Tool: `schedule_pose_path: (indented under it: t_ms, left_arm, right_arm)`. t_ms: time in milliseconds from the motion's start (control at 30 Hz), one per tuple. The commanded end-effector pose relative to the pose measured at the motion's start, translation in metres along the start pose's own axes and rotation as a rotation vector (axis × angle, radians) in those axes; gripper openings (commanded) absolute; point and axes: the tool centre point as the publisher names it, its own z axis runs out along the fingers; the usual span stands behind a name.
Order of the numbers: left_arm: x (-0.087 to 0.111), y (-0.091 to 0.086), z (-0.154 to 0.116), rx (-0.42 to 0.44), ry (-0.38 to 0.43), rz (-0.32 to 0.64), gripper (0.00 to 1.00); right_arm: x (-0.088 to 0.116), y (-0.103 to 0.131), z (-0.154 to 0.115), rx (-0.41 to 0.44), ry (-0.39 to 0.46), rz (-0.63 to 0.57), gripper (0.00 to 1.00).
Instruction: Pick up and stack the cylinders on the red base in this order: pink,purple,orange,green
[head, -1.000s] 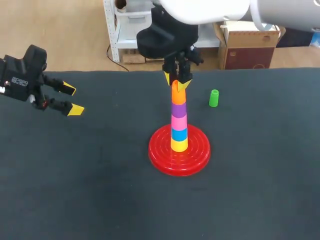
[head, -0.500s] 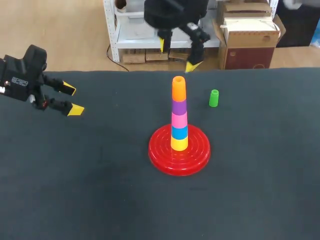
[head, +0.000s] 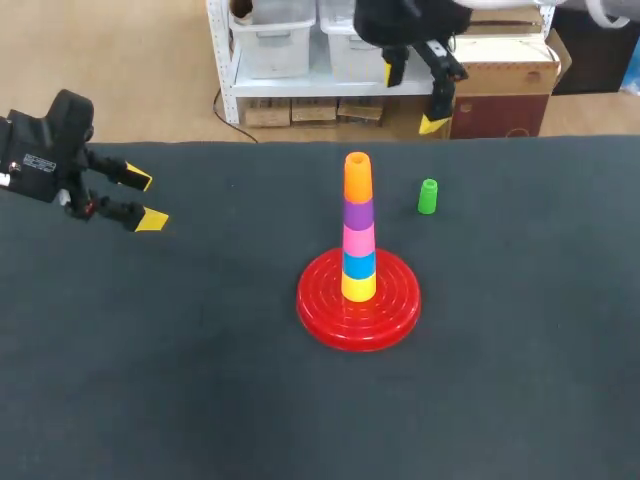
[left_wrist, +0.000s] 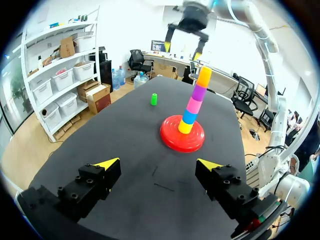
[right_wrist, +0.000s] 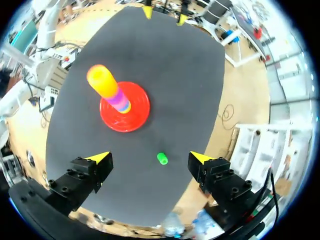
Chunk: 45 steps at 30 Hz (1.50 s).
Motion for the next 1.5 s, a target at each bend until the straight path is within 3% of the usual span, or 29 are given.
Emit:
schedule_pose_path:
  t_ms: [33, 267, 667, 767, 900, 1500]
  left_arm:
    - [0.002, 0.000, 0.000, 0.000, -0.003, 0.003, 1.00]
    - [0.002, 0.000, 0.000, 0.000, -0.003, 0.003, 1.00]
    - [0.002, 0.000, 0.000, 0.000, -0.003, 0.003, 1.00]
    - [0.002, 0.000, 0.000, 0.000, -0.003, 0.003, 1.00]
    - [0.002, 0.000, 0.000, 0.000, -0.003, 0.003, 1.00]
    - [0.002, 0.000, 0.000, 0.000, -0.003, 0.003, 1.00]
  right_arm:
    - [0.025, -0.018, 0.038, -0.075, -0.009, 0.058, 1.00]
    - [0.050, -0.030, 0.071, -0.108, 0.001, 0.106, 1.00]
    - [0.070, -0.037, 0.125, -0.222, -0.015, 0.131, 1.00]
    - [0.072, -0.039, 0.123, -0.147, 0.003, 0.113, 1.00]
    - [0.067, -0.043, 0.112, -0.051, -0.046, 0.065, 1.00]
    - [0.067, -0.043, 0.112, -0.051, -0.046, 0.065, 1.00]
